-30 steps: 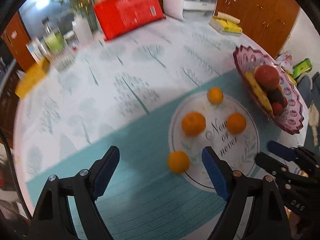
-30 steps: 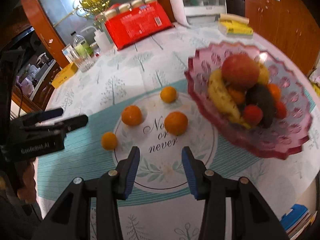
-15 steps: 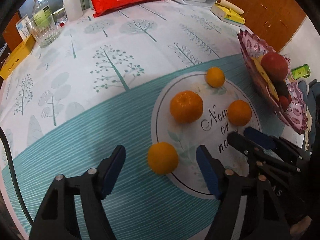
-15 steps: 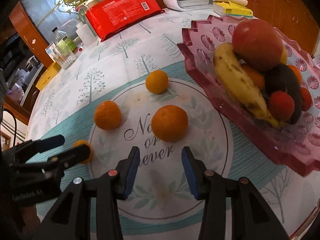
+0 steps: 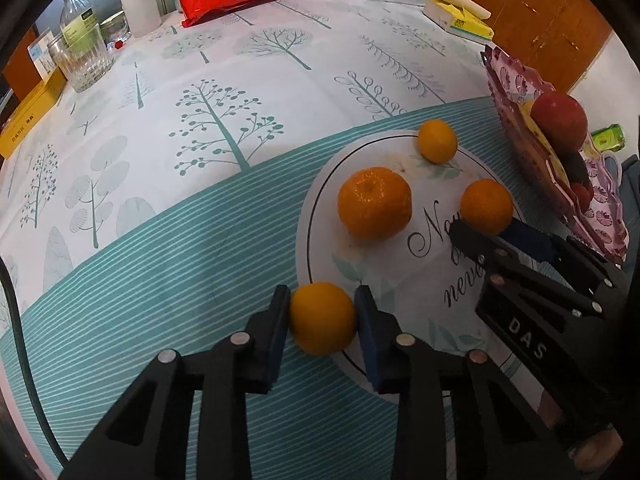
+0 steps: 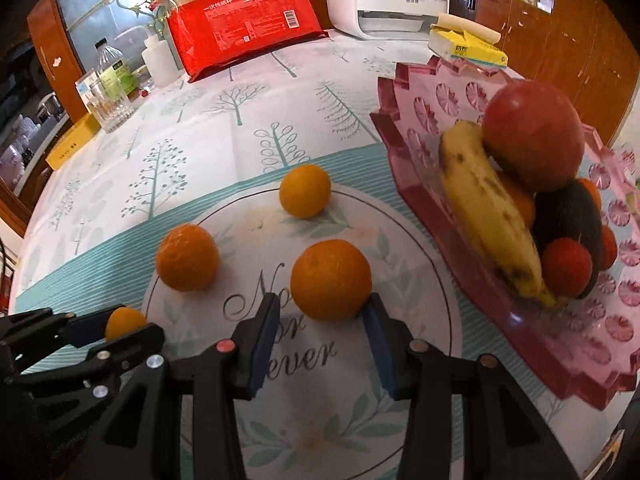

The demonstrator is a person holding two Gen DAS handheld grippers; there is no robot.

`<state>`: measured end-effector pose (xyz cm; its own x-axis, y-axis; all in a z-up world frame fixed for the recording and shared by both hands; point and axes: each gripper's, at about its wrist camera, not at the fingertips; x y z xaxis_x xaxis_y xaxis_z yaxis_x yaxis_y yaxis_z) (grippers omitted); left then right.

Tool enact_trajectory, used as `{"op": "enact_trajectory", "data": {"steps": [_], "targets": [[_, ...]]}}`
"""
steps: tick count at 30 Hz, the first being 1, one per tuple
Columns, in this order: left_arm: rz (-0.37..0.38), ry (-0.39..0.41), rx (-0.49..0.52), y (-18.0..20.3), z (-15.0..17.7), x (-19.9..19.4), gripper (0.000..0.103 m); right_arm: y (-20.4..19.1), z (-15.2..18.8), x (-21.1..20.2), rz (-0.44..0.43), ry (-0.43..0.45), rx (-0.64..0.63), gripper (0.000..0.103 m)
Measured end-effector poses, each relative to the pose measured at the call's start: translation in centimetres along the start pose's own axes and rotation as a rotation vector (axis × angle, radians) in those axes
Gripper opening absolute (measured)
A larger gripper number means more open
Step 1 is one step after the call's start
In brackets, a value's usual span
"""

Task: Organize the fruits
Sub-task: 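Grasp an orange with the left gripper while the right gripper grasps another orange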

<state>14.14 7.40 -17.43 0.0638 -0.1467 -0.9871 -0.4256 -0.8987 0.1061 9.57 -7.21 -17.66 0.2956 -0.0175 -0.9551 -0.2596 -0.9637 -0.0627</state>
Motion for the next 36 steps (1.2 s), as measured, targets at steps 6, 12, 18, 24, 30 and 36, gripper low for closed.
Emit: {"op": "enact_trajectory", "data": {"steps": [6, 12, 18, 24, 30, 36], "targets": [[-0.006, 0.008, -0.001, -0.1, 0.2, 0.2, 0.031, -0.1, -0.5, 0.3, 0.033, 0.025, 0.006, 0.04], [-0.011, 0.008, -0.021, -0.4, 0.9, -0.2, 0.031, -0.1, -0.3, 0.3, 0.035, 0.039, -0.002, 0.038], [-0.022, 0.016, -0.037, -0.6, 1.9, -0.8, 0.031, -0.3, 0.7, -0.2, -0.014, 0.024, -0.019, 0.038], [-0.03, 0.04, -0.044, -0.6, 3.1, -2.5, 0.031, -1.2, 2.9, -1.6, -0.065, 0.018, -0.056, 0.038], [-0.04, 0.089, -0.016, 1.0, 4.0, -5.4, 0.031, -1.1, 4.4, -5.1, -0.107, 0.057, -0.074, 0.038], [-0.03, 0.152, 0.07, 4.8, 3.4, -9.2, 0.031, 0.6, 5.1, -10.6, -0.105, 0.137, -0.074, 0.038]]}}
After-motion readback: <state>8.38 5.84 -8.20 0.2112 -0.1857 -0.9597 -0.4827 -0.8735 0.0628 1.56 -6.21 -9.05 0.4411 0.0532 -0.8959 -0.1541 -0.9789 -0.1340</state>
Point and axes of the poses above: each gripper's, at about its wrist camera, not at the fingertips, and x roughly the way its jaws point, y to its right, z to its underside, and after that the axes turned 12 degrees about -y, right-handed
